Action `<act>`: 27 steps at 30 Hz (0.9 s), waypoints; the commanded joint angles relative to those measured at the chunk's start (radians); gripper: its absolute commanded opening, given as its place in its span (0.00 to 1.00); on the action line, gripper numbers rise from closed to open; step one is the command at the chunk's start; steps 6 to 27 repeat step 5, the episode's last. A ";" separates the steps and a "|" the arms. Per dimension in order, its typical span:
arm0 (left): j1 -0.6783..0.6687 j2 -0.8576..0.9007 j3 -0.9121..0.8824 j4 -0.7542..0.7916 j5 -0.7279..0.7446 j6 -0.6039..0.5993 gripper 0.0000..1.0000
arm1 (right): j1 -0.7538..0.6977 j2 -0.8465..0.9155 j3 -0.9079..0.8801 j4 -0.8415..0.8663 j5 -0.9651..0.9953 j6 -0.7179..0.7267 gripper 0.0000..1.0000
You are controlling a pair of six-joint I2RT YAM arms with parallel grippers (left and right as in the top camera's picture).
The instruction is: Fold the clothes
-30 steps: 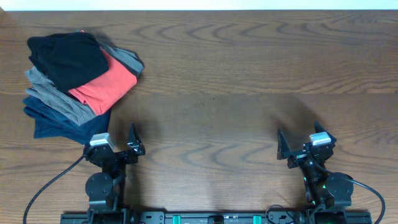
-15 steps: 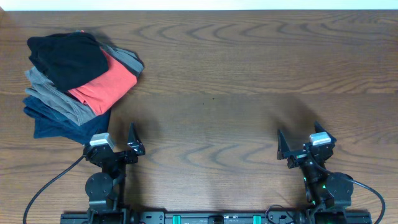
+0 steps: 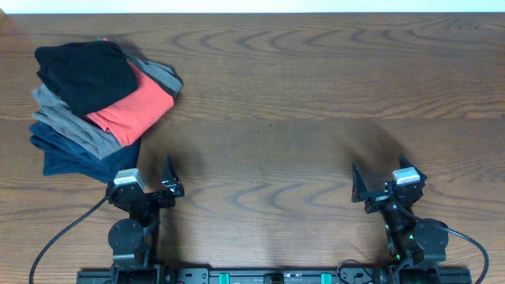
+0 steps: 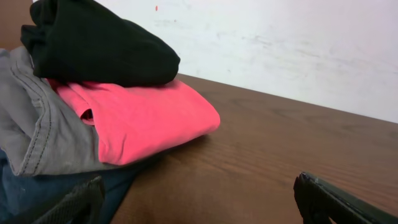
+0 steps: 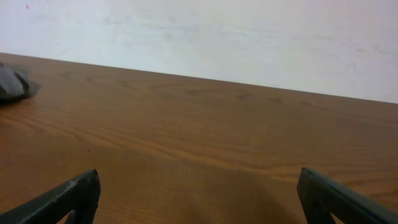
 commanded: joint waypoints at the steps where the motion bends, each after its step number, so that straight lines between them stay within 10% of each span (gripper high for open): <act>1: -0.004 -0.006 -0.030 -0.014 -0.008 0.013 0.98 | 0.000 -0.006 0.000 -0.004 -0.004 -0.012 0.99; 27: -0.004 -0.006 -0.030 -0.014 -0.008 0.013 0.98 | 0.000 -0.006 0.000 -0.004 -0.004 -0.012 0.99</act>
